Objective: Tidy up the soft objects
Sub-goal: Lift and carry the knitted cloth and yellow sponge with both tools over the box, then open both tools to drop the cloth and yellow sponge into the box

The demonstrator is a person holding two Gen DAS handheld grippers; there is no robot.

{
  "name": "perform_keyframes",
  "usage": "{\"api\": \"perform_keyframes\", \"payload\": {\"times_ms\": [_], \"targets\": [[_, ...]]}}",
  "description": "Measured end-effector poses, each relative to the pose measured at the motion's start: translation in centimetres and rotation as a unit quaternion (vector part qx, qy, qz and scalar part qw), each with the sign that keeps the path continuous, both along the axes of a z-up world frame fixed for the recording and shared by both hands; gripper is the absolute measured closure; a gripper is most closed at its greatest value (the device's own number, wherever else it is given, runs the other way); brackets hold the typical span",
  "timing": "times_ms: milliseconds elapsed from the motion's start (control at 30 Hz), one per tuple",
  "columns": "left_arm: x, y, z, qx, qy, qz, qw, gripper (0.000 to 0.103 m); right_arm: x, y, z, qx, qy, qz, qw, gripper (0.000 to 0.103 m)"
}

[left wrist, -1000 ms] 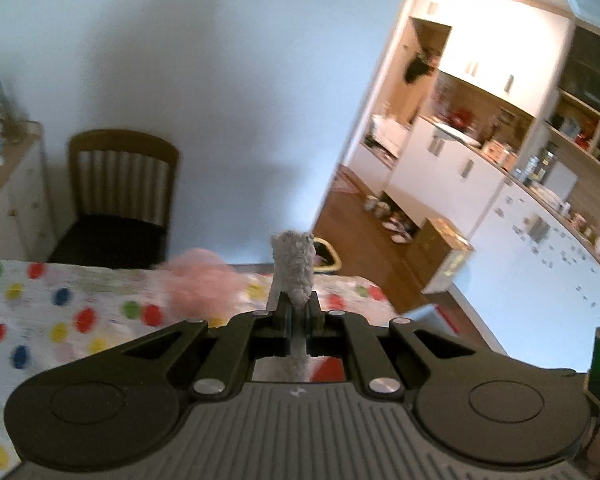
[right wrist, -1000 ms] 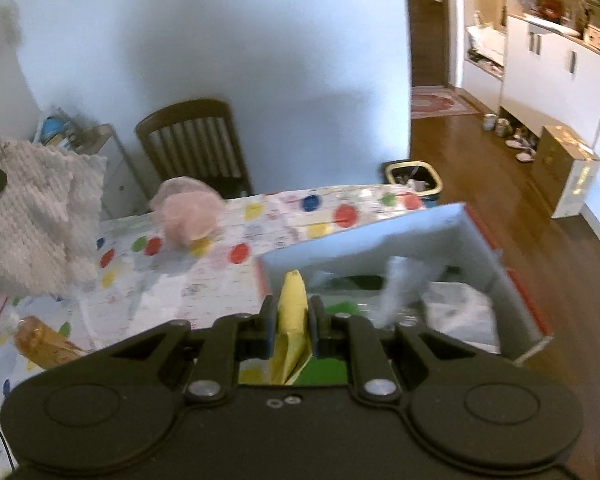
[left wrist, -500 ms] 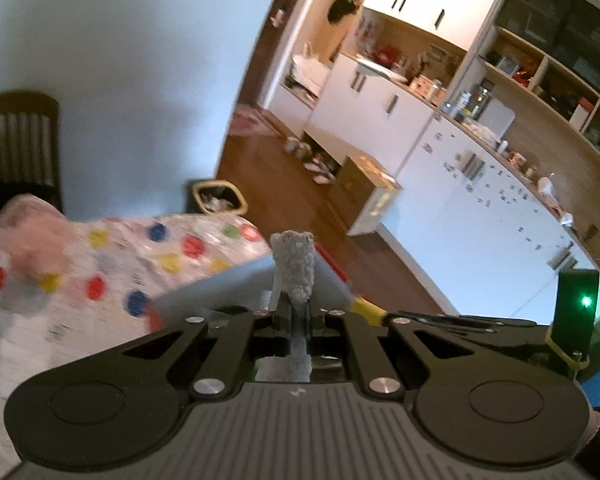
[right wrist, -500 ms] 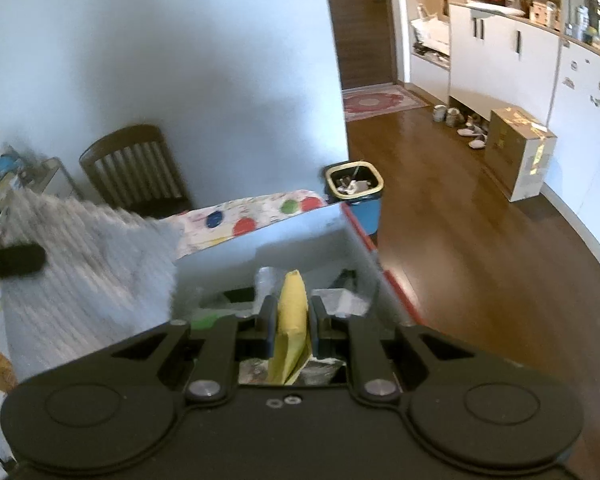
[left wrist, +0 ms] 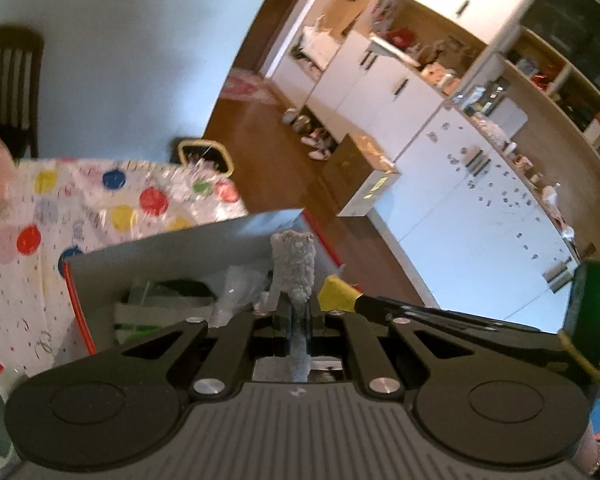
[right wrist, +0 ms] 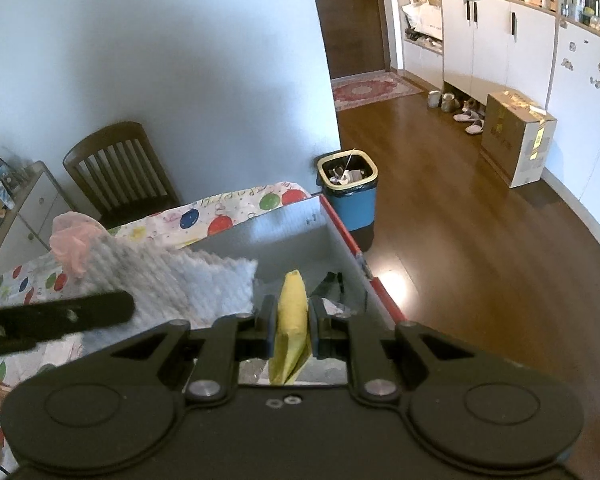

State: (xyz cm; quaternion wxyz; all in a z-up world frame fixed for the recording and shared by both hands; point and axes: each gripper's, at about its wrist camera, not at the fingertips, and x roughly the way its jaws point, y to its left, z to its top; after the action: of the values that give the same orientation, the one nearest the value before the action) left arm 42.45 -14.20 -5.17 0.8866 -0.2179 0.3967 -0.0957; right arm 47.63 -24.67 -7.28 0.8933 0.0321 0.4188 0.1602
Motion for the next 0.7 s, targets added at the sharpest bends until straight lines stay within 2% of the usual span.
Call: {"api": "perform_keyframes", "payload": {"times_ms": [300, 600, 700], "targets": [[1.3, 1.3, -3.8, 0.019, 0.041, 0.012, 0.9989, 0.097, 1.5, 1.1, -3.7, 0.003, 0.030, 0.009, 0.999, 0.088], [1.7, 0.7, -6.1, 0.046, 0.073, 0.001, 0.9963, 0.097, 1.5, 1.1, -5.3, 0.007, 0.050, 0.019, 0.999, 0.088], [1.6, 0.6, -6.5, 0.052, 0.080, 0.001, 0.9954, 0.097, 1.4, 1.2, -5.6, 0.001, 0.055, 0.017, 0.998, 0.085]]}}
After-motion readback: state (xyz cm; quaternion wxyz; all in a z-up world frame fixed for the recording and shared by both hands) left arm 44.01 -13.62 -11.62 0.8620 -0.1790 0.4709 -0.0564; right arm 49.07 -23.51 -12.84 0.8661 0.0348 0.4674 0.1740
